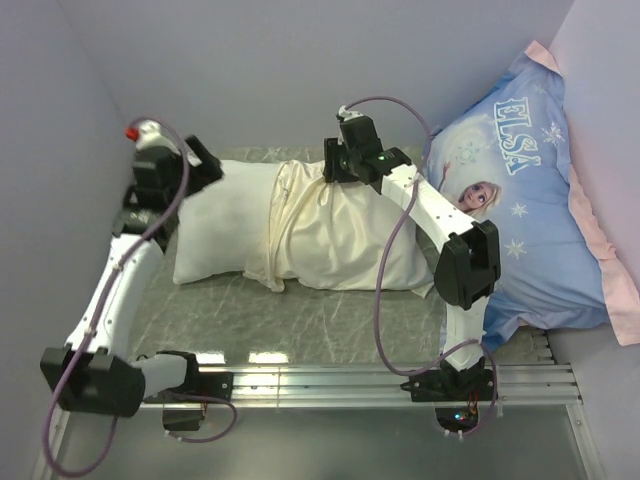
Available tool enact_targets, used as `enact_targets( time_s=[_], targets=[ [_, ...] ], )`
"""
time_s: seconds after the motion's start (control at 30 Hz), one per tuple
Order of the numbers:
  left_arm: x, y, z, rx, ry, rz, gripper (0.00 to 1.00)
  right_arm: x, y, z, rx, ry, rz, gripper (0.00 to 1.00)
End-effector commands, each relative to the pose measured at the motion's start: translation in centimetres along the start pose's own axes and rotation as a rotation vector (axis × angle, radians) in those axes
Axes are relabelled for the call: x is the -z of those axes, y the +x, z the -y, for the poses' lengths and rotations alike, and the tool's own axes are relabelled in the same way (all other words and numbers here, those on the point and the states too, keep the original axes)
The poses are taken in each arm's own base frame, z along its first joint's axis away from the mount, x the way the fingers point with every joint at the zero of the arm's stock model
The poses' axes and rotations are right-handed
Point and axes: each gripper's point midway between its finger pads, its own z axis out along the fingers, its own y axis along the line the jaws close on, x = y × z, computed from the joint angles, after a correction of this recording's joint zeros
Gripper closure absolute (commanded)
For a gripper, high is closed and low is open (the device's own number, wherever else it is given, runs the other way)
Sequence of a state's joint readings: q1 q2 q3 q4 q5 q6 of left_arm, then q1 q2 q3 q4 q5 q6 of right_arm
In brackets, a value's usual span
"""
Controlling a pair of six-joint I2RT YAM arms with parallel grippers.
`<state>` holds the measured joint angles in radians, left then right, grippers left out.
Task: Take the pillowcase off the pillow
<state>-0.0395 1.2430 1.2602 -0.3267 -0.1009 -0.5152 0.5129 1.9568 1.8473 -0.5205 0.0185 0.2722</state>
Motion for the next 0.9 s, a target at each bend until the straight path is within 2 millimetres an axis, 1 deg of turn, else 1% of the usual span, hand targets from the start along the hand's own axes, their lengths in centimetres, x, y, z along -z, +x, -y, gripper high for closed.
enact_targets(
  time_s=[0.0, 0.03, 0.07, 0.1, 0.13, 0.17, 0.2, 0.23, 0.27, 0.33, 0.37, 0.4, 0.43, 0.47, 0.5, 0.53, 0.57, 0.6, 0.63, 0.67, 0.7, 0.73, 0.77, 0.8, 0.83, 0.87],
  targets=[
    [1.9, 6.0, 1.1, 0.056, -0.017, -0.067, 0.01, 3.9, -3.2, -0.4, 0.005, 0.010, 0.075, 0.42],
    [2.0, 7.5, 1.5, 0.082, 0.004, -0.096, 0.01, 4.2, -3.5, -0.2, 0.004, 0.021, 0.083, 0.41],
    [2.3, 10.5, 1.3, 0.089, -0.003, -0.150, 0.01, 4.5, -3.8, 0.2, 0.000, 0.049, 0.097, 0.39],
    [2.9, 11.2, 1.6, 0.136, -0.004, -0.155, 0.01, 5.1, -4.2, 0.6, -0.002, 0.068, 0.108, 0.38],
    [3.3, 11.9, 1.6, 0.143, -0.009, -0.155, 0.01, 5.4, -4.3, 0.7, 0.003, 0.079, 0.113, 0.37],
    [3.5, 12.8, 0.6, 0.142, -0.056, -0.145, 0.01, 5.7, -4.4, 1.1, 0.003, 0.094, 0.117, 0.35],
    [4.1, 12.9, 0.9, 0.163, -0.054, -0.134, 0.01, 6.3, -4.6, 1.7, 0.004, 0.129, 0.129, 0.34],
    [4.3, 13.3, 0.4, 0.164, -0.063, -0.130, 0.01, 6.6, -4.8, 1.9, 0.005, 0.138, 0.138, 0.33],
    [4.2, 13.2, 0.1, 0.165, -0.078, -0.113, 0.01, 6.8, -4.7, 2.1, 0.005, 0.143, 0.142, 0.33],
    [3.7, 13.6, -0.2, 0.162, -0.094, -0.120, 0.01, 7.7, -5.0, 2.3, -0.005, 0.147, 0.168, 0.32],
    [3.4, 13.7, -0.1, 0.158, -0.097, -0.126, 0.01, 7.9, -5.0, 2.4, -0.008, 0.151, 0.174, 0.32],
    [2.7, 14.7, -0.5, 0.150, -0.127, -0.151, 0.01, 8.2, -5.0, 2.5, -0.010, 0.151, 0.181, 0.32],
    [2.2, 14.9, -0.6, 0.149, -0.143, -0.155, 0.01, 8.4, -5.0, 2.6, -0.015, 0.156, 0.183, 0.32],
    [1.7, 14.7, -0.4, 0.158, -0.149, -0.144, 0.01, 8.4, -4.6, 2.9, -0.019, 0.160, 0.178, 0.31],
    [0.9, 15.4, -0.6, 0.148, -0.165, -0.154, 0.01, 8.9, -4.8, 2.8, -0.024, 0.154, 0.190, 0.31],
    [0.5, 15.5, -0.5, 0.146, -0.160, -0.151, 0.01, 9.1, -4.7, 2.9, -0.027, 0.152, 0.191, 0.31],
    [0.0, 14.9, 0.2, 0.158, -0.141, -0.129, 0.01, 9.2, -4.5, 3.0, -0.028, 0.151, 0.189, 0.31],
    [-0.5, 15.1, 0.1, 0.148, -0.150, -0.126, 0.01, 9.4, -4.0, 3.2, -0.028, 0.152, 0.185, 0.31],
    [-0.9, 14.8, 0.3, 0.149, -0.147, -0.114, 0.01, 9.4, -3.7, 3.3, -0.029, 0.148, 0.181, 0.31],
    [-1.3, 14.5, 0.3, 0.149, -0.151, -0.106, 0.03, 9.4, -3.4, 3.1, -0.032, 0.129, 0.173, 0.30],
    [-2.0, 14.7, 0.3, 0.132, -0.153, -0.106, 0.08, 9.4, -2.7, 3.5, -0.036, 0.123, 0.167, 0.30],
    [-2.3, 14.2, 0.3, 0.132, -0.153, -0.099, 0.35, 9.4, -2.3, 3.5, -0.041, 0.113, 0.161, 0.30],
    [-2.6, 13.7, -0.4, 0.138, -0.172, -0.087, 0.54, 9.4, -1.9, 3.4, -0.044, 0.095, 0.154, 0.30],
    [-2.8, 12.9, -0.8, 0.146, -0.178, -0.073, 0.87, 9.3, -1.0, 3.8, -0.050, 0.092, 0.142, 0.30],
    [-2.8, 12.1, -0.6, 0.161, -0.158, -0.067, 1.00, 9.3, -0.6, 4.3, -0.060, 0.092, 0.135, 0.30],
    [-2.9, 10.5, -1.2, 0.174, -0.164, -0.037, 1.00, 9.2, -0.1, 4.6, -0.070, 0.086, 0.130, 0.30]
  ],
)
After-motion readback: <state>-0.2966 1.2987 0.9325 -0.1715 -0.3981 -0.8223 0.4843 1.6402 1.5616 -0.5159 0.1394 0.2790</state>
